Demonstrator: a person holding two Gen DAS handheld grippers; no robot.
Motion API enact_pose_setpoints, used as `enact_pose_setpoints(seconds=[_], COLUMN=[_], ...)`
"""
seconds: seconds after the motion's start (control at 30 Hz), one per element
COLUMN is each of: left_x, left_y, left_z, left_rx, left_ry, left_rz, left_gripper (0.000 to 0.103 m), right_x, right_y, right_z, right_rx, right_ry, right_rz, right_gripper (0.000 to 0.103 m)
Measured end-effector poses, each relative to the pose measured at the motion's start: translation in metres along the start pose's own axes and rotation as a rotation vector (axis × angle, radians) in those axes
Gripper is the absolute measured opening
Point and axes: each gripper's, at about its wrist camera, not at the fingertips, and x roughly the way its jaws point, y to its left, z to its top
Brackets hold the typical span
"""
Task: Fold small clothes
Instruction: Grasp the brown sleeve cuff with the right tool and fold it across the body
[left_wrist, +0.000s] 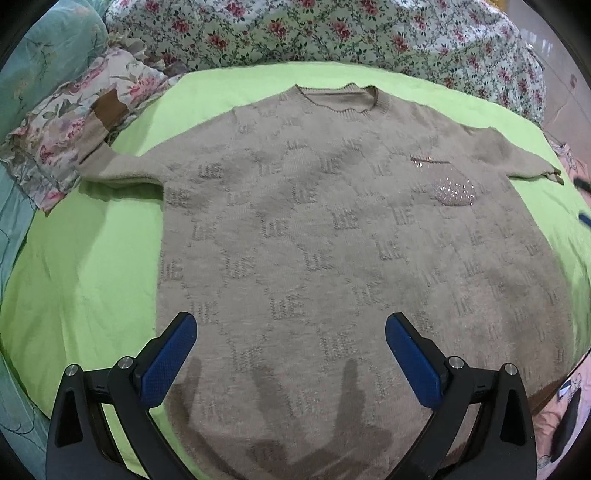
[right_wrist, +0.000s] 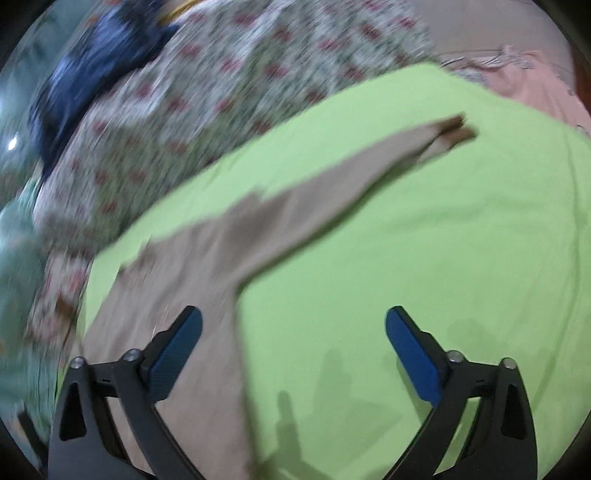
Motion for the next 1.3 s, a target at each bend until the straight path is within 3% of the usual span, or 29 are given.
enact_pose_setpoints(seconds=[0.23,0.37,0.6,0.73,0.9,0.97,1.13,1.3], left_x=[0.018,0.031,0.046,0.052,0.049,0.047,0.038,0.033], left_y=[-0.007,-0.009,-0.024,-0.029,-0.030,-0.029,-0.013,0.005], left_z=[0.004,0.007,0.015,0.019,0.019,0.017,0.006,-0.002], left_rx=[0.012,0.002,0.017,0.001,-0.001,-0.005,-0.037,-0.085], left_ry=[0.052,0.090,0.128,0.147,0.138,0.138,0.126,0.114], left_rz=[0.002,-0.007,-0.017,-0.046,-0.067,-0.071,-0.072,-0.074], left_gripper=[0.102,0.102,0.102,0.102,0.102,0.102,0.102,0.102], right_x=[0.029,0.053,0.095,0.109,0.094,0.087,0.077,0.084], right_y=[-0.065,-0.091,-0.133,-0.126,-0.076,-0.043,0.057,0.164], right_z=[0.099,0.138,0.177,0.187,0.184,0.175,0.137,0.074], right_rx=[0.133,0.178,0.286,0.234,0.131,0.083,-0.064,-0.190], right_ry=[-0.098,-0.121,-0.098,-0.072,-0.098,-0.094,-0.042,0.082], right_rz=[-0.098,-0.124,-0.193,-0.210,-0.092,0.006,0.230,0.438], right_gripper=[0.059,0.058,0.051,0.007,0.007,0.007,0.006,0.006])
